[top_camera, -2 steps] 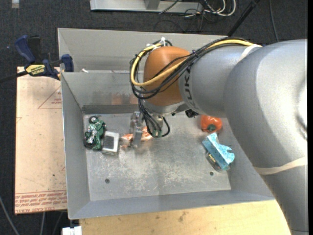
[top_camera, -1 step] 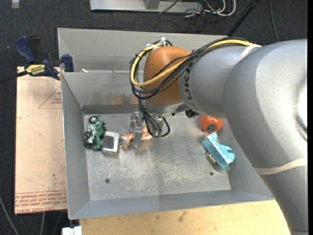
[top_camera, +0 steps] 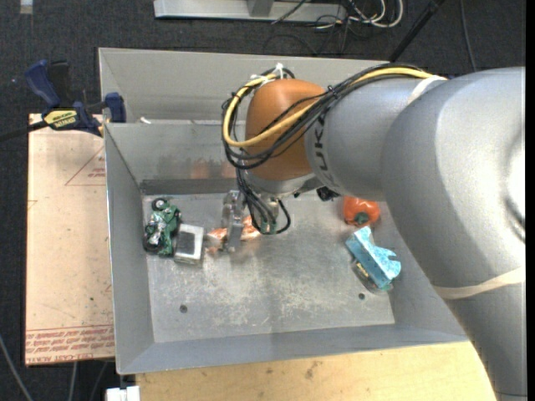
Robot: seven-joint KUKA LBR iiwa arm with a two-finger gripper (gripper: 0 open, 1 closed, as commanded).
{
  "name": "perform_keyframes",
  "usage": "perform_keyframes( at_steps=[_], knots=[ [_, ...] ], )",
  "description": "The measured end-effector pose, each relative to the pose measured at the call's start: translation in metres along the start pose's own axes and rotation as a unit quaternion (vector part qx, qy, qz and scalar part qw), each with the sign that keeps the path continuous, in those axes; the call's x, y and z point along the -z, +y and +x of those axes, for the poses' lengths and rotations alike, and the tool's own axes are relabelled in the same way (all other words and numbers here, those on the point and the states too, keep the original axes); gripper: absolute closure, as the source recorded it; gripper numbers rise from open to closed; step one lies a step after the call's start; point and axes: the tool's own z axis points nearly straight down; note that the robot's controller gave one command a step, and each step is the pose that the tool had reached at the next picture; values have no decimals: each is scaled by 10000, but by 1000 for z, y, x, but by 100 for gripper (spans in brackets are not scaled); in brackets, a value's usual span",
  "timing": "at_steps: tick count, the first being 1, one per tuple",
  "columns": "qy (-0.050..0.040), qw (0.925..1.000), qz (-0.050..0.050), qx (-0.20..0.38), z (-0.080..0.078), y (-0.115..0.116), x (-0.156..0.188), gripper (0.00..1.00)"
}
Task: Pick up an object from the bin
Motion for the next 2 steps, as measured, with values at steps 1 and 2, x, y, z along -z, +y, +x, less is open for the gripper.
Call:
perform_keyframes(
  at_steps=[1,2],
  knots=[
    [0,10000,-1,0,0,0,0,100],
    [0,10000,-1,1,0,0,0,100]
  ],
)
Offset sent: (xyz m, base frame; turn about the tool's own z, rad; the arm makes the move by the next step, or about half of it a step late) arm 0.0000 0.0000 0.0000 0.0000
